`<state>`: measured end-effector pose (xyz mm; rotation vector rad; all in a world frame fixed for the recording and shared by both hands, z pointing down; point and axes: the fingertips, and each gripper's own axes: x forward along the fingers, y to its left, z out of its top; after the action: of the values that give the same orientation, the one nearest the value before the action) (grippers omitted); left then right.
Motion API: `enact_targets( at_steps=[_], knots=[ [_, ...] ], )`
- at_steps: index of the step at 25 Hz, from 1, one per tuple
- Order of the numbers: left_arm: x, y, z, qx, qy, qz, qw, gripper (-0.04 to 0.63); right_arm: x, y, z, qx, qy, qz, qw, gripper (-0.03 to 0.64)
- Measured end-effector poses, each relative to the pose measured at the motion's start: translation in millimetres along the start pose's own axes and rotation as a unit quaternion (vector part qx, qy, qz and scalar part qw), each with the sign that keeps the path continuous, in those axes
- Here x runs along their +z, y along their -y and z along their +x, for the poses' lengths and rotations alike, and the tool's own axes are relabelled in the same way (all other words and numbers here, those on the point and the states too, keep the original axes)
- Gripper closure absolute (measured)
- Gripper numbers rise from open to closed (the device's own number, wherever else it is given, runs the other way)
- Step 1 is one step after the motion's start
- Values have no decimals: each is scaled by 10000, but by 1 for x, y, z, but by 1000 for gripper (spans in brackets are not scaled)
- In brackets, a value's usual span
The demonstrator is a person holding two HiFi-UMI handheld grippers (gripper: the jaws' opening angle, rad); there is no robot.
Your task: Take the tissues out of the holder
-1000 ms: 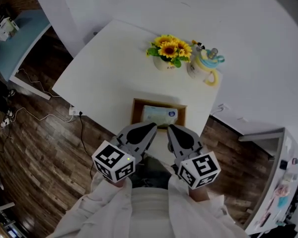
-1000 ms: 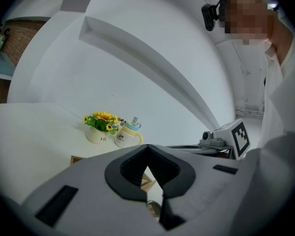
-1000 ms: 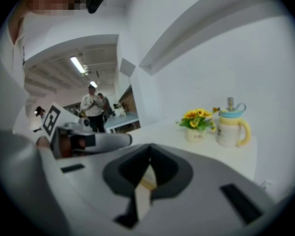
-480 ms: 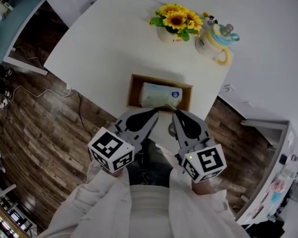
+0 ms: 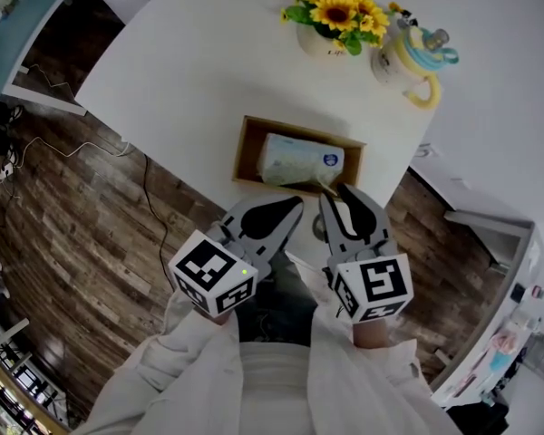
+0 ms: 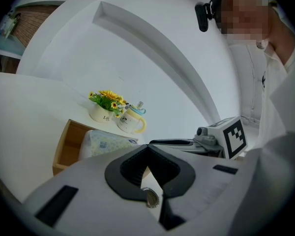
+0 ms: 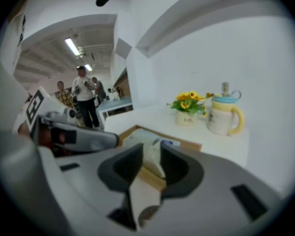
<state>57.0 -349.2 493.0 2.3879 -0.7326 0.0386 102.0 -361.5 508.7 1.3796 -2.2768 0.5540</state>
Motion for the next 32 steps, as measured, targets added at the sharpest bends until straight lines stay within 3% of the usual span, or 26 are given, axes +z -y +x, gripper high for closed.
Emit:
enact_targets(
  at_steps=[11, 24, 28, 32],
  knots=[
    [-12, -8, 4, -73, -122, -26, 9999, 581, -13, 2, 26, 102, -571, -810, 9950, 509],
    [-11, -23, 0, 44, -11, -201, 9998, 581, -29, 9, 43, -97, -1148, -758, 9904, 512],
    [-7, -24, -1, 87, 57, -203, 9997, 581, -26, 8, 44, -116, -1143, -833, 9899, 604],
    [-3, -22, 0, 24, 84, -173, 9998, 581, -23, 6, 43, -44, -1031, -752, 9918, 604]
  ],
)
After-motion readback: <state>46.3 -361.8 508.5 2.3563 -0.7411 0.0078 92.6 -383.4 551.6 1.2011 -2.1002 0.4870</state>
